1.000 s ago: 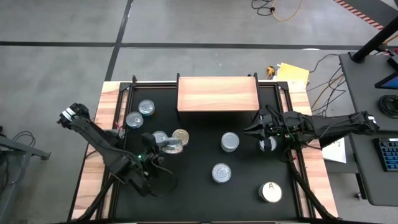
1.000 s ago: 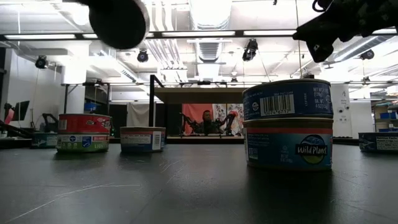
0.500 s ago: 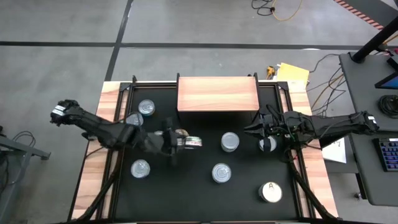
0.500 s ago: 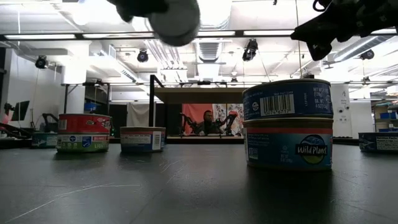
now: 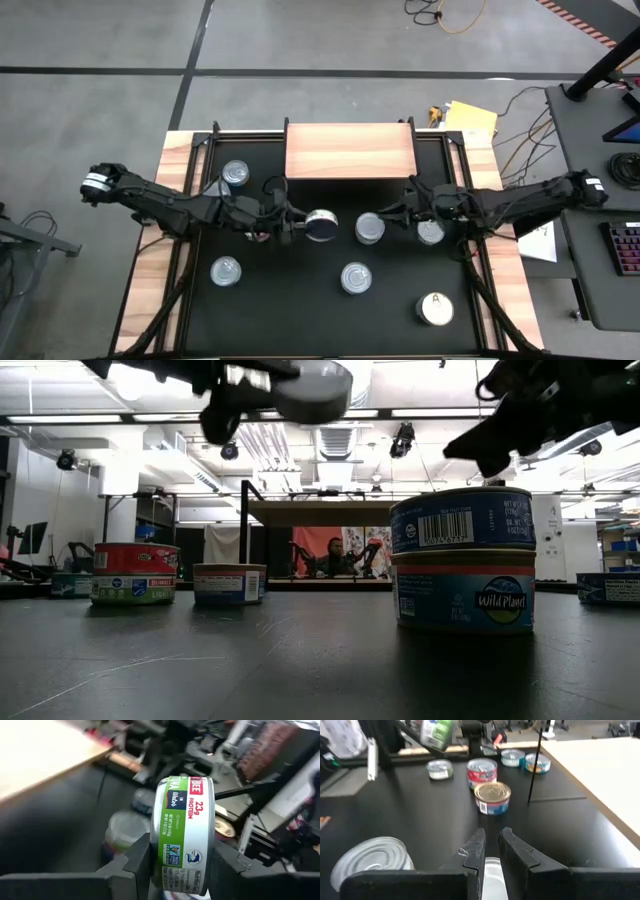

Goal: Stack canned seafood by type on shelf
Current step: Put the green white tuna can on the shelf

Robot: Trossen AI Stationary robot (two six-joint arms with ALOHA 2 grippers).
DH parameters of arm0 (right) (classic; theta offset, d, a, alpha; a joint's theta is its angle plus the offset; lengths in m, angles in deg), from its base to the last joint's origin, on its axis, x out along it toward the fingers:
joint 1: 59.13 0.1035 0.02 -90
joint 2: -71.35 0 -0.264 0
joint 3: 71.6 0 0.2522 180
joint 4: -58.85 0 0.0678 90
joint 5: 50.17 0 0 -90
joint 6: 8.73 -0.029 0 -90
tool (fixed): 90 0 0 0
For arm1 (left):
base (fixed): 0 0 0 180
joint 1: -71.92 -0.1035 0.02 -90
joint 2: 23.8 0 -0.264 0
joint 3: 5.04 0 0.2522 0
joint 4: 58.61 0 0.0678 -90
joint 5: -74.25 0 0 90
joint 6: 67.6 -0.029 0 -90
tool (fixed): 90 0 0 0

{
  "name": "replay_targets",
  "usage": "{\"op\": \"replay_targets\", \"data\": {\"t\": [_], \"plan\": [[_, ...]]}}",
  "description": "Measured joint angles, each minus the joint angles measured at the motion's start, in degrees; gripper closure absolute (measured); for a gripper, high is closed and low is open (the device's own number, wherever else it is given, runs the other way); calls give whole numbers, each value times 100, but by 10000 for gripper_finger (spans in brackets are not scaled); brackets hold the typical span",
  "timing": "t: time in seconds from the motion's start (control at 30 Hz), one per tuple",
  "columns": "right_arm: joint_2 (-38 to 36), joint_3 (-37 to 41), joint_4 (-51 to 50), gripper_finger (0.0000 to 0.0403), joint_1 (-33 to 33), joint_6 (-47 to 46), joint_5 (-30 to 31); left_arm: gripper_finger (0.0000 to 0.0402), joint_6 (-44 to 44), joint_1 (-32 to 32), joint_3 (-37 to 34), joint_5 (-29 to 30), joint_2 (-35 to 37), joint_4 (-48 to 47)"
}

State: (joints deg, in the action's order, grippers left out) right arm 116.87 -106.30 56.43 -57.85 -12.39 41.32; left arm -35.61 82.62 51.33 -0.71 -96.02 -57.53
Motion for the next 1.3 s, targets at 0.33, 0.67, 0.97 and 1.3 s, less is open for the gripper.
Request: {"op": "replay_targets", "data": {"t": [0.33,0.67,0.97,1.3], "plan": [[761,-428,17,360,239,185,101,282,1250,-66,-29,31,35,-292],[943,-670,-30,360,484,275,368,282,1684,-480,249,-712,322,-730],[941,-673,-135,360,487,305,459,282,1384,-1105,1341,-692,294,-2616],[932,-673,-457,360,487,321,459,282,725,-2616,2679,-1206,-181,-4338]]}}
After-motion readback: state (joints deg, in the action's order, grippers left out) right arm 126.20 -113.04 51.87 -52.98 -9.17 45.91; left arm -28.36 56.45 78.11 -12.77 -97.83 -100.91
